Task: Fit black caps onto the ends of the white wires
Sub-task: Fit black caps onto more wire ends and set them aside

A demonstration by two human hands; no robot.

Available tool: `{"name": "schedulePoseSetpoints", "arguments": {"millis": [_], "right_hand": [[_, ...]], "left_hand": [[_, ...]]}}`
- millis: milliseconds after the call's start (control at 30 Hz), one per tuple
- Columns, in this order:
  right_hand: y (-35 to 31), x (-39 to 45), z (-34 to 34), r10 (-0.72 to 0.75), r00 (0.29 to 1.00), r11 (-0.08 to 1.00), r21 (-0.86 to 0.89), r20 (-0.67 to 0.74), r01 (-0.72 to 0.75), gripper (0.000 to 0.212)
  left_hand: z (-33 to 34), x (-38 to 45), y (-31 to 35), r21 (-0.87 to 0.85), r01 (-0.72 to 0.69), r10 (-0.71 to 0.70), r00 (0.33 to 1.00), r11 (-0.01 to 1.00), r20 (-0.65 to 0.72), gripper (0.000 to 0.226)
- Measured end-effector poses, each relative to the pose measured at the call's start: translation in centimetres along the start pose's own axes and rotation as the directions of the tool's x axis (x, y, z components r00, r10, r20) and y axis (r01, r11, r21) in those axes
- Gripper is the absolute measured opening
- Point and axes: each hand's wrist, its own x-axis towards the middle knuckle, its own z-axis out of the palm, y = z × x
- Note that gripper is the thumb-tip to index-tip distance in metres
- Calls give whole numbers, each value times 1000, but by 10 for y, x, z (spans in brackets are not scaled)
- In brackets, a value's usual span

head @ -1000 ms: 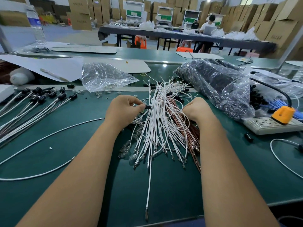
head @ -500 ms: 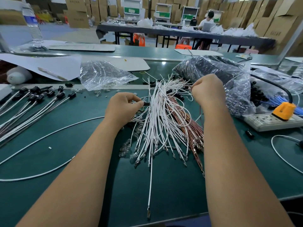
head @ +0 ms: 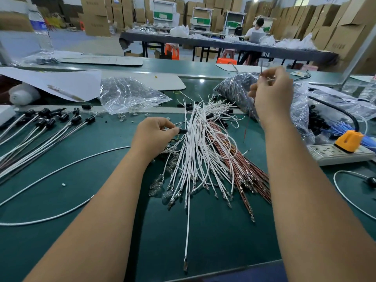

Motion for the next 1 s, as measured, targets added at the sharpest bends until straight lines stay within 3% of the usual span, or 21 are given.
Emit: {"name": "schedulePoseSetpoints", "arguments": {"millis": [100, 167, 267, 433, 567, 633, 733, 833, 1000], "right_hand": [[-14, 7, -1, -197, 972, 979, -71, -127, 189, 10], [-25, 6, 7, -332, 936, 935, -171, -116, 310, 12], [-35, -17, 34, -391, 919, 908, -182, -45, 378, 11], [-26, -92, 89, -378, 902, 925, 57, 207, 375, 4], [-8, -110, 106, -311, 876, 945, 21, 370, 327, 9], [-3, -107, 105, -303, 879, 944, -13, 367, 331, 19], [1, -103, 100, -197, 927, 975, -35, 318, 220, 28], [4, -101, 98, -125, 949, 988, -47, 289, 145, 24], [4, -102, 95, -146, 943, 982, -69, 300, 174, 16]], "left_hand": [[0, 1, 0, 5, -2, 2, 1000, 1000, 0, 11], [0, 1, 1, 19, -9, 9, 1000, 1000, 1, 10], [0, 1, 2, -13, 8, -8, 1000, 1000, -26, 9], [-5, 4, 3, -180, 34, -54, 993, 983, -108, 10], [-7, 6, 0, -126, 106, -122, 984, 986, -129, 11], [-9, 9, -3, -101, 155, -169, 975, 983, -144, 7], [-12, 10, -6, -165, 176, -200, 969, 971, -147, 4], [-16, 8, -6, -230, 191, -227, 963, 954, -143, 7], [-23, 5, -3, -271, 204, -247, 959, 941, -138, 5]]}}
